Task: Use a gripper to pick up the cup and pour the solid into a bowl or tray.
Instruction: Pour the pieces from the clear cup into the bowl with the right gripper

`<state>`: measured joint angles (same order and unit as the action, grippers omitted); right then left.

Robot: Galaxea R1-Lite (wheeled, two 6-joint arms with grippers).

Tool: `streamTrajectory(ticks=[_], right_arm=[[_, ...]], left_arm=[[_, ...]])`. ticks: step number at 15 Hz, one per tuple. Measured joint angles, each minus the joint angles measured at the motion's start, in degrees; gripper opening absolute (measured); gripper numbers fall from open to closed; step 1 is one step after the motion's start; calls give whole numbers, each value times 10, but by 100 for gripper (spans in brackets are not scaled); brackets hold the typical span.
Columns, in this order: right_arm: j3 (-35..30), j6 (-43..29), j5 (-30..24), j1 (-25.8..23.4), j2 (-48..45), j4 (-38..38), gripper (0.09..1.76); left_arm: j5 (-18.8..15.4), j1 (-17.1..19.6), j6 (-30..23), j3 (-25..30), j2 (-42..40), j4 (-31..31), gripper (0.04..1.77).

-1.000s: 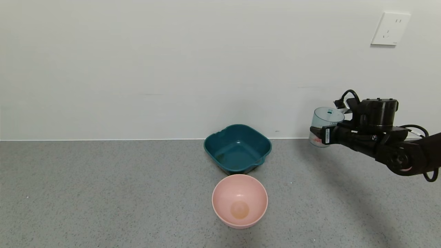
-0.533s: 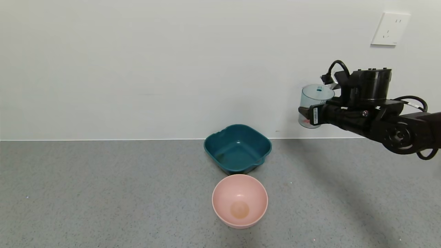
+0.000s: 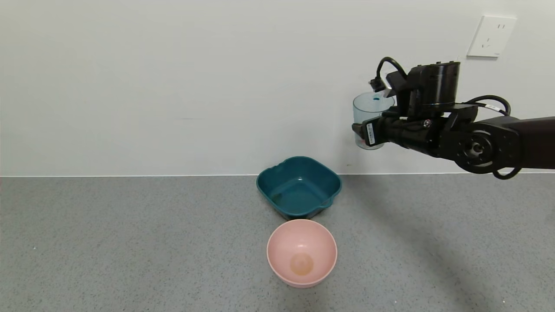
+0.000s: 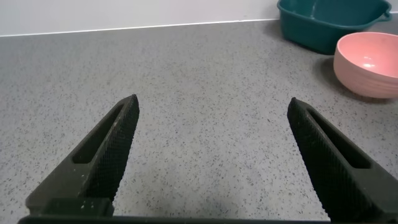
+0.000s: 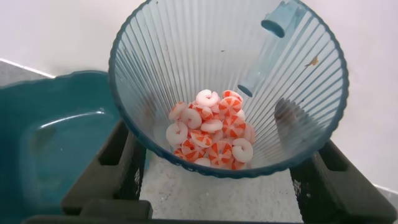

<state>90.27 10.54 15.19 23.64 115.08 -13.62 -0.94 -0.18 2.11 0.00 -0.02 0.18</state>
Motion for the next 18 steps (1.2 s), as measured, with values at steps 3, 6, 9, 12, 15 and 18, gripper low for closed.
streamTrajectory(ticks=[3,6,9,12,15,18], right_arm=[[44,56,28,17,35,12,134],[96,156,61,29,74,25,134],[144,280,97,33,111,20,134],[205,364,140,45,146,20,134],[228,460,148,59,176,-25,134],[231,588,148,64,200,-95,134]], left_arm=[[0,0,0,0,0,0,172],[0,0,0,0,0,0,172],[0,0,0,0,0,0,172],[0,0,0,0,0,0,172],[0,0,0,0,0,0,172],[0,0,0,0,0,0,172]])
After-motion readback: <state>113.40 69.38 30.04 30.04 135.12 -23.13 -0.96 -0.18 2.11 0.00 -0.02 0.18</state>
